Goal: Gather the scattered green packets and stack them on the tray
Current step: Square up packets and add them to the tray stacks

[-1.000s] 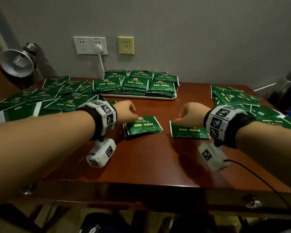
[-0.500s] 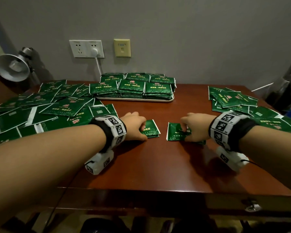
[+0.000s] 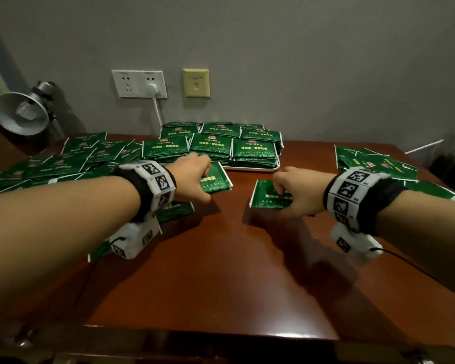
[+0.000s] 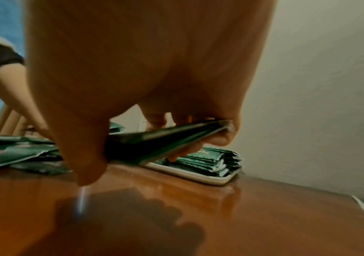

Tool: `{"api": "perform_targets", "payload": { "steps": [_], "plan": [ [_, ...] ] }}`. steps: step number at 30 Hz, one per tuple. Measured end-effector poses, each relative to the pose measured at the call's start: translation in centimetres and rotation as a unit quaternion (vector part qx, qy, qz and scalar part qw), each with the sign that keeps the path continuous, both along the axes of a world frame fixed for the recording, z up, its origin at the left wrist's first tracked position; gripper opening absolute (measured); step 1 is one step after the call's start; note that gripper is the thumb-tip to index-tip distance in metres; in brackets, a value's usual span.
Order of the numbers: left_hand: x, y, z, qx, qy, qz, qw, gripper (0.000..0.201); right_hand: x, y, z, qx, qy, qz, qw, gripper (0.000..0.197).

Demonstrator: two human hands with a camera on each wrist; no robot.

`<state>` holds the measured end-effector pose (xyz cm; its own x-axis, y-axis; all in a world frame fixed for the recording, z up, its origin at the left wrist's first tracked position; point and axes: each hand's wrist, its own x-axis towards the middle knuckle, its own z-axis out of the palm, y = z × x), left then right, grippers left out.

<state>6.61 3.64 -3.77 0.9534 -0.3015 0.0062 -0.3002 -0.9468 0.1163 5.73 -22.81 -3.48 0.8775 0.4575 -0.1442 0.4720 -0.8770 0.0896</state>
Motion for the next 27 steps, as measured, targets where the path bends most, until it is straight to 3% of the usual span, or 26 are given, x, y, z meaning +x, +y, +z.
{"api": "perform_targets", "payload": {
  "steps": [6,12,20,24,27],
  "plan": [
    [5.2,6.2,3.7,0.010,-0.049,0.051,0.997,0.040,5.4,5.3,2.3,0.020,-0.047,0.056,0.997,0.046],
    [14.0,10.4,5.6,0.007,-0.055,0.053,0.997,0.039,11.7,12.4,3.4,0.052,-0.076,0.102,0.991,0.043],
    [25.2,10.0,3.7,0.055,-0.019,0.000,0.998,0.030,19.0,19.7,2.7,0.039,-0.097,0.149,0.983,0.046],
    [27.1,11.3,3.9,0.056,-0.021,0.009,0.998,0.046,21.3,22.5,2.5,0.032,-0.088,0.161,0.983,0.047],
    [25.8,13.5,4.8,0.030,-0.060,0.034,0.997,0.039,22.1,24.2,1.8,0.024,-0.065,0.150,0.986,0.054]
  ]
}}
